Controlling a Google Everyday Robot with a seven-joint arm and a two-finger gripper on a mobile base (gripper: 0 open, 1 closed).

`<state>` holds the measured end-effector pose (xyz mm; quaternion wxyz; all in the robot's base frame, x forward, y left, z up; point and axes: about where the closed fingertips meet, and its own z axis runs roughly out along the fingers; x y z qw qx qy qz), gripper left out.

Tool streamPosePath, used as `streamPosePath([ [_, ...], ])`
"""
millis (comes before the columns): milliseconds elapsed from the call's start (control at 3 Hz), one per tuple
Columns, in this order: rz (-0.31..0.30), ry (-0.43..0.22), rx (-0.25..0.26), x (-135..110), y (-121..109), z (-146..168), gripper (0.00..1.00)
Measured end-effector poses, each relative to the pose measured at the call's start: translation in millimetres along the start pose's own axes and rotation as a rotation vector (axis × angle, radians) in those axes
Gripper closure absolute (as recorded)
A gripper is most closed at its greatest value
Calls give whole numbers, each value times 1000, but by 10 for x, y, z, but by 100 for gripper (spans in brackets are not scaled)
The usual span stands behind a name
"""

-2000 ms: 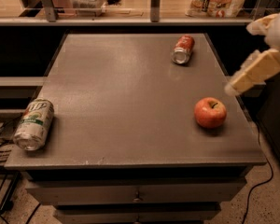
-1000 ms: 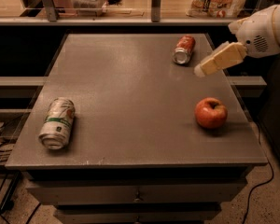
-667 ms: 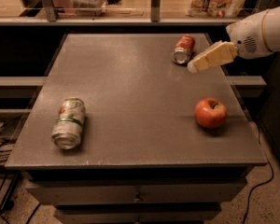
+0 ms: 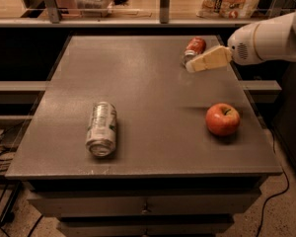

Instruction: Move coke can near 7up can

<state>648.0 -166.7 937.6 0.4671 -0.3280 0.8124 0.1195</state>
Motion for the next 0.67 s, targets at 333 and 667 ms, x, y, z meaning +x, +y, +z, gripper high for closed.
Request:
streamPosePath([
  [333, 49, 4, 36, 54, -150, 245, 0],
  [667, 49, 4, 36, 53, -150, 246, 0],
])
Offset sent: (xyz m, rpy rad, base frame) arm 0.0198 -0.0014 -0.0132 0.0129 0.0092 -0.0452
